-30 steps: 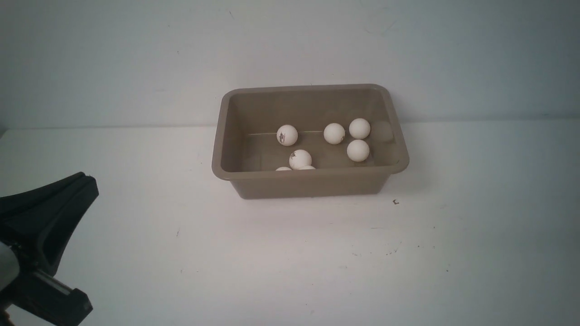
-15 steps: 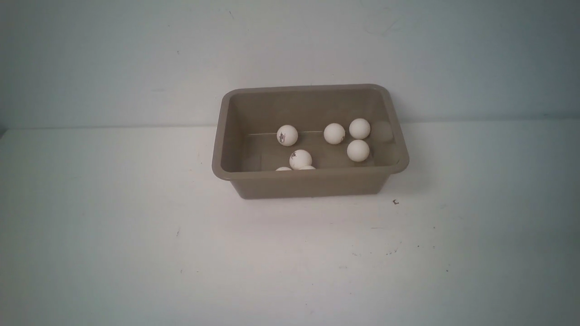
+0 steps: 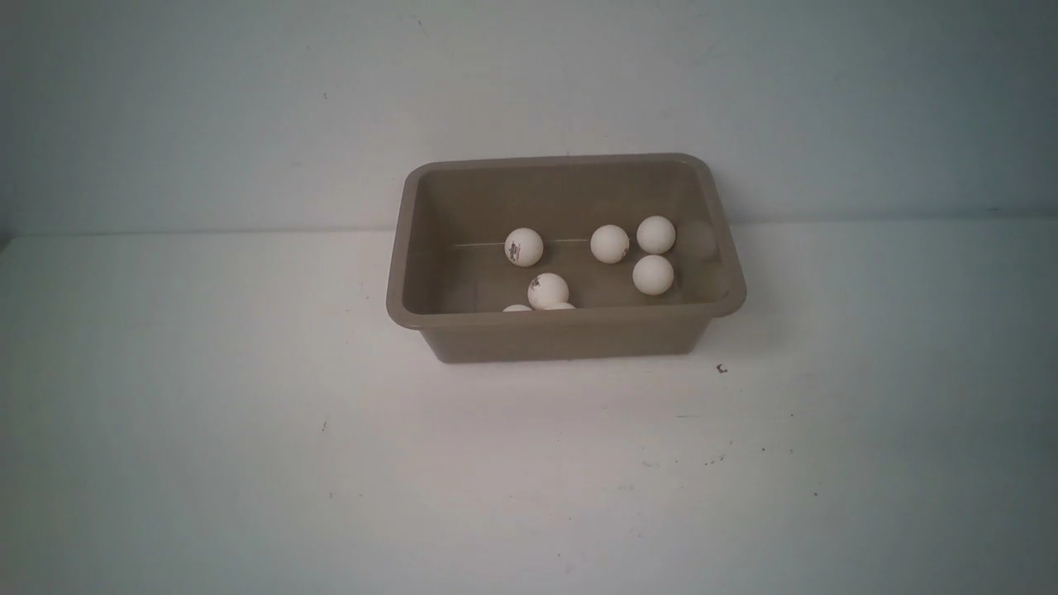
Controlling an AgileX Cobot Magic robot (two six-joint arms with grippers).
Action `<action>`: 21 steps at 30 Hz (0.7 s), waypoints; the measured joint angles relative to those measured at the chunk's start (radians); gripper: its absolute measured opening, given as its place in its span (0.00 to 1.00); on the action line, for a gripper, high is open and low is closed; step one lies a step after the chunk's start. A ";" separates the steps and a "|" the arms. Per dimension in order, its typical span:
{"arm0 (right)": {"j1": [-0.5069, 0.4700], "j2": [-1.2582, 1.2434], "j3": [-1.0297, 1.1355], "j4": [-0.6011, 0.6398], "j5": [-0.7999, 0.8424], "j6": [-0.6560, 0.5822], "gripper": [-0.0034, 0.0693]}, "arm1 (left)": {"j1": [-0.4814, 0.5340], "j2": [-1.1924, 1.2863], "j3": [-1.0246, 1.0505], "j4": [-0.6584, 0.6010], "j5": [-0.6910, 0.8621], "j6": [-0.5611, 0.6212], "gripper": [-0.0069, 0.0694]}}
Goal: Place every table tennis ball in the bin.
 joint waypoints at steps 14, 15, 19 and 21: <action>0.000 0.000 0.000 0.000 0.000 -0.001 0.02 | 0.001 -0.006 -0.092 0.170 -0.010 -0.185 0.09; 0.000 0.000 0.000 0.000 0.000 -0.001 0.02 | 0.001 -0.006 -0.085 0.283 -0.009 -0.308 0.09; 0.000 0.000 0.000 0.000 0.000 -0.001 0.02 | 0.002 -0.006 -0.040 0.751 0.022 -0.793 0.09; 0.000 0.000 0.000 0.000 0.000 -0.001 0.02 | 0.002 -0.006 -0.002 0.964 0.057 -1.023 0.09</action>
